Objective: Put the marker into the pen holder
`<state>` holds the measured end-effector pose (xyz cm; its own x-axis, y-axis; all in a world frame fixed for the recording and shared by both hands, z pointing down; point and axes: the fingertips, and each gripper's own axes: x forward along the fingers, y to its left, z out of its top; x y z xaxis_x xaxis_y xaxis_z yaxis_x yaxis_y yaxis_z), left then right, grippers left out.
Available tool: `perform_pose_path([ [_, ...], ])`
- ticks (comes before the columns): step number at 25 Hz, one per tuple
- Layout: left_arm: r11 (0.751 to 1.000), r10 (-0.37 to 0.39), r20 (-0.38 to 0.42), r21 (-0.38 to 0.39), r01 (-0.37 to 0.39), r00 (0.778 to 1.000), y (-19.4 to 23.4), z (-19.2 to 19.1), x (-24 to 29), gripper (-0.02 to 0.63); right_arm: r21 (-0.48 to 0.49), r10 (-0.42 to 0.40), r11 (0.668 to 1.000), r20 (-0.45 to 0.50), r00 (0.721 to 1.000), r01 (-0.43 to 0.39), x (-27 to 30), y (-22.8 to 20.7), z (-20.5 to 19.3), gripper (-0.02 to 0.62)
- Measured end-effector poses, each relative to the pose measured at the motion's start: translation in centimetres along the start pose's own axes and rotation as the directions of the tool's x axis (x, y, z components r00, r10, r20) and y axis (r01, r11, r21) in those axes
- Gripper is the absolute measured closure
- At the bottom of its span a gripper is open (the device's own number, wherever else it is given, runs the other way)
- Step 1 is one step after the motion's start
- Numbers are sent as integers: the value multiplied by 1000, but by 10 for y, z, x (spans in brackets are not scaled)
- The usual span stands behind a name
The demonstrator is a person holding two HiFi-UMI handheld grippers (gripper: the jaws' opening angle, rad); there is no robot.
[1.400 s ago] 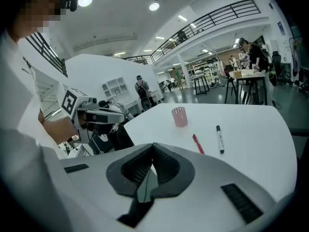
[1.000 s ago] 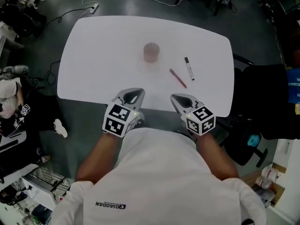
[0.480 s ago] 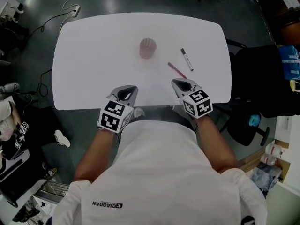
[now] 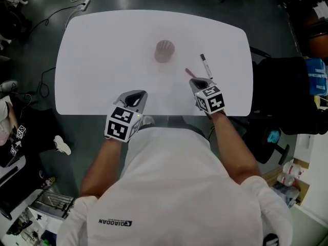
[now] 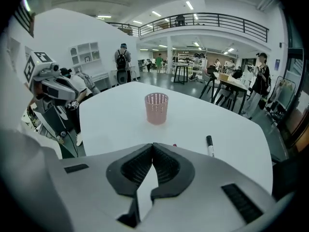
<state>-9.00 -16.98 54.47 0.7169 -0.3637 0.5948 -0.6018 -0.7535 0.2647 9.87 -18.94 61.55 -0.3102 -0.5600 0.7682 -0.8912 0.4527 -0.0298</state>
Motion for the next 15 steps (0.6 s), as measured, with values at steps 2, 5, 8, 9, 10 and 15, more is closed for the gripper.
perform_pose_path([
  [2, 1000, 3, -1, -11, -3, 1000, 0, -1, 1, 580, -8, -5, 1000, -34, 999, 5, 12, -9, -5, 577],
  [5, 1000, 9, -5, -10, -9, 1000, 3, 1, 6, 580, -15, -11, 1000, -83, 996, 9, 33, -26, -11, 570],
  [8, 1000, 23, -16, -19, -23, 1000, 8, 5, 12, 580, -25, -4, 1000, -129, 992, 1, 51, -41, -16, 561],
  [9, 999, 26, -20, -22, -26, 999, 9, 5, 14, 580, -31, 0, 1000, -145, 989, -5, 56, -44, -18, 557],
  [10, 999, 29, -25, -25, -30, 999, 11, 5, 16, 580, -41, 3, 999, -162, 987, -10, 62, -47, -19, 549],
  [15, 999, 37, -59, -36, -39, 998, 15, 5, 25, 580, -84, 34, 995, -234, 972, -55, 89, -58, -24, 527],
])
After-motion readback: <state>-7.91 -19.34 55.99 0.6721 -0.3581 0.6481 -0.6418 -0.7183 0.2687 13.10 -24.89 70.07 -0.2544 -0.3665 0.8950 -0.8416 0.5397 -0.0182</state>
